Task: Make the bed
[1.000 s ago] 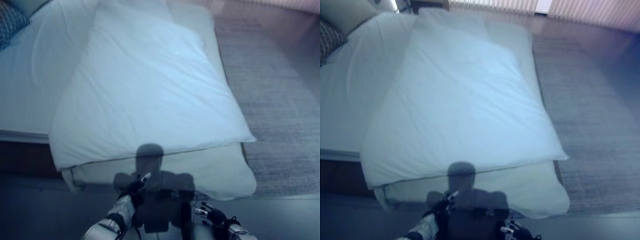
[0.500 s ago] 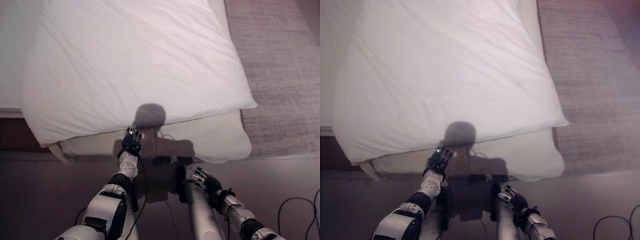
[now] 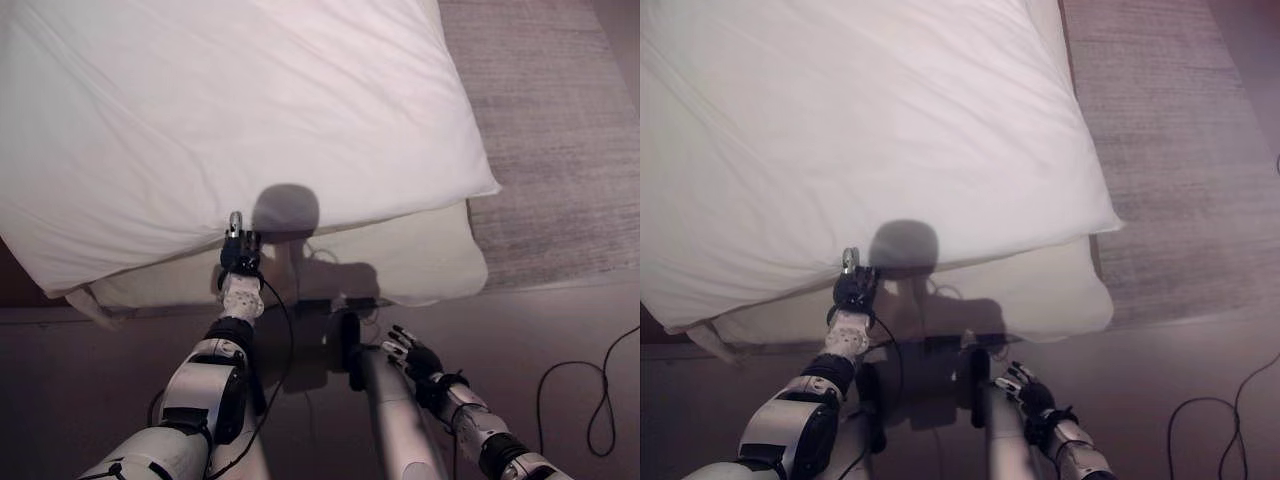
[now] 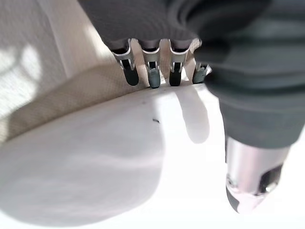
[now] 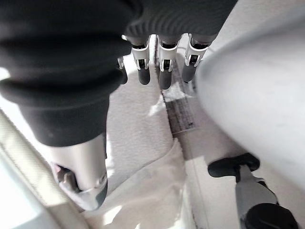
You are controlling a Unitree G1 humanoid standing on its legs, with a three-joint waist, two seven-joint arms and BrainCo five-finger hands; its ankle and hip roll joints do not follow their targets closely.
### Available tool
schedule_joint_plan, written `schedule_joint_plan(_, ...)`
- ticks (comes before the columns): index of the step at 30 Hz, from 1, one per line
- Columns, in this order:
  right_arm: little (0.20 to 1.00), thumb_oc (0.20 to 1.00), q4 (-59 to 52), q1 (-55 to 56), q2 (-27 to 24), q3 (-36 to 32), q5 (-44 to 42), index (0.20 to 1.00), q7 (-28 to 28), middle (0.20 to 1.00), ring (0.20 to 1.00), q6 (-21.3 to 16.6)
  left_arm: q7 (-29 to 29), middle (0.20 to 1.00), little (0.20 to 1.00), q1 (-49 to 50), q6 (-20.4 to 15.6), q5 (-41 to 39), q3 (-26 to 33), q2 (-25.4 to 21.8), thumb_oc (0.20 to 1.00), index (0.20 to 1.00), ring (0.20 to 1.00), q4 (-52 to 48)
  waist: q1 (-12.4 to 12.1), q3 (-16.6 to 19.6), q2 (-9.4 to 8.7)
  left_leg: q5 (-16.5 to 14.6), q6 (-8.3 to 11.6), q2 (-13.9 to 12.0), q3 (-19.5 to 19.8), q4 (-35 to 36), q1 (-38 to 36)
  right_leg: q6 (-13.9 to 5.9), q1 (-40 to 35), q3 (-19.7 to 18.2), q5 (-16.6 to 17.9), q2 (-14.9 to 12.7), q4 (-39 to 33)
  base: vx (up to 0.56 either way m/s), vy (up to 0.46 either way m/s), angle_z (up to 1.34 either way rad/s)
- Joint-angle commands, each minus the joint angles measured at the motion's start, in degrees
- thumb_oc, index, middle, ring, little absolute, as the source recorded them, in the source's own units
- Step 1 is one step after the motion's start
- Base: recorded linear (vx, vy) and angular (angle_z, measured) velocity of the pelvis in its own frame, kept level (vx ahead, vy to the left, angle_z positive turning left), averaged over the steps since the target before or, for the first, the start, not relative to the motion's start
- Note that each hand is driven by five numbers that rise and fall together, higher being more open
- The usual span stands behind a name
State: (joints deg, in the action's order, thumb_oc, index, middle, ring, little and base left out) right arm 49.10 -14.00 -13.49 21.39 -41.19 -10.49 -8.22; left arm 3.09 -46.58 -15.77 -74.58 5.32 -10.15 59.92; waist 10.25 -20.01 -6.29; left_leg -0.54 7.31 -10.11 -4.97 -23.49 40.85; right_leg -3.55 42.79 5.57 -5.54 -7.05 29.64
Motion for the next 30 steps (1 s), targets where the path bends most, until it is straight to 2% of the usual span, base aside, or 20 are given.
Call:
schedule_joint_plan(1, 1.0, 1.0, -2.2, 2.1, -1.3, 2.0, 0.1, 1.0, 0.3, 1.0, 1.0, -1.9, -0.5, 1.0, 1.0, -5.0, -2.0, 1.3, -0.2, -1.6, 1.0, 1.0, 1.0, 2.2, 0.4, 3.7, 1.49, -3.7, -3.64, 2.8, -2.6, -3.2, 3.4, -1.95, 0.8, 3.0, 3.8, 2.8, -7.0, -0.01, 0.024, -0.04)
schedule_joint_plan(7, 1.0, 1.0, -2.8, 2.0, -1.7, 2.4, 0.4, 1.0, 0.7, 1.0, 1.0, -1.7, 3.1, 1.0, 1.0, -8.6, -1.3, 3.2, -0.6, -2.5, 1.0, 1.0, 1.0, 5.6, 0.9, 3.9, 1.34, -3.7, -4.08, 2.7, -3.0, -3.6, 4.2, -2.25, 1.6, 2.4, 4.4, 2.6, -7.1, 0.0, 0.027, -0.05)
schedule_joint_plan(14, 1.0, 1.0, -2.9, 1.6, -1.9, 2.4, -0.4, 1.0, 1.2, 1.0, 1.0, -1.7, 6.5, 1.0, 1.0, -10.0, -2.6, 3.2, -0.2, -2.1, 1.0, 1.0, 1.0, 5.4, 0.9, 3.5, 1.25, -3.8, -4.3, 2.9, -3.2, -4.0, 4.5, -2.44, 1.7, 2.2, 4.4, 2.5, -6.9, 0.0, 0.0, 0.0)
schedule_joint_plan(15, 1.0, 1.0, -3.1, 1.7, -2.0, 2.4, -0.4, 1.0, 1.2, 1.0, 1.0, -1.8, 6.5, 0.73, 0.73, -10.0, -2.9, 3.2, -0.2, -2.2, 0.73, 0.73, 0.73, 4.8, 0.9, 3.5, 1.24, -3.8, -4.29, 3.0, -3.1, -4.1, 4.7, -2.42, 1.9, 2.2, 4.4, 2.5, -6.9, 0.0, 0.0, 0.0)
schedule_joint_plan(16, 1.0, 1.0, -3.2, 1.7, -2.1, 2.4, -0.4, 1.0, 1.2, 1.0, 1.0, -1.7, 6.4, 0.322, 0.322, -9.9, -2.9, 3.4, -0.2, -2.1, 0.322, 0.322, 0.322, 4.6, 0.9, 3.5, 1.24, -3.7, -4.36, 3.0, -3.0, -4.0, 4.7, -2.44, 1.9, 2.2, 4.4, 2.5, -6.9, 0.0, 0.0, 0.0)
schedule_joint_plan(17, 1.0, 1.0, -3.2, 1.7, -2.1, 2.5, -0.6, 1.0, 1.2, 1.0, 1.0, -1.8, 6.4, 0.235, 0.235, -9.8, -3.0, 3.5, -0.3, -2.1, 0.235, 0.235, 0.235, 4.3, 0.9, 3.3, 1.24, -3.7, -4.4, 3.1, -2.9, -4.0, 4.8, -2.43, 1.9, 2.1, 4.5, 2.5, -6.9, 0.0, 0.0, 0.0)
schedule_joint_plan(18, 1.0, 1.0, -3.4, 1.7, -2.0, 2.6, -0.8, 1.0, 1.0, 1.0, 1.0, -1.8, 6.3, 0.2, 0.2, -9.9, -3.0, 3.5, -0.5, -2.0, 0.2, 0.2, 0.2, 4.0, 0.8, 3.3, 1.21, -3.6, -4.45, 3.2, -2.8, -4.0, 4.8, -2.44, 1.9, 2.1, 4.6, 2.4, -7.0, 0.0, 0.0, 0.0)
schedule_joint_plan(30, 1.0, 1.0, -9.3, 0.4, -1.9, 3.8, -6.3, 1.0, -0.5, 1.0, 1.0, -1.9, 5.5, 0.2, 0.2, -12.5, -5.0, 2.4, -2.3, -0.8, 0.2, 0.2, 0.2, 0.0, 0.6, 2.6, 1.6, -2.6, -4.75, 4.3, -3.1, -2.0, 4.8, -2.49, 2.4, 1.3, 5.5, 2.1, -8.0, 0.0, 0.006, -0.01)
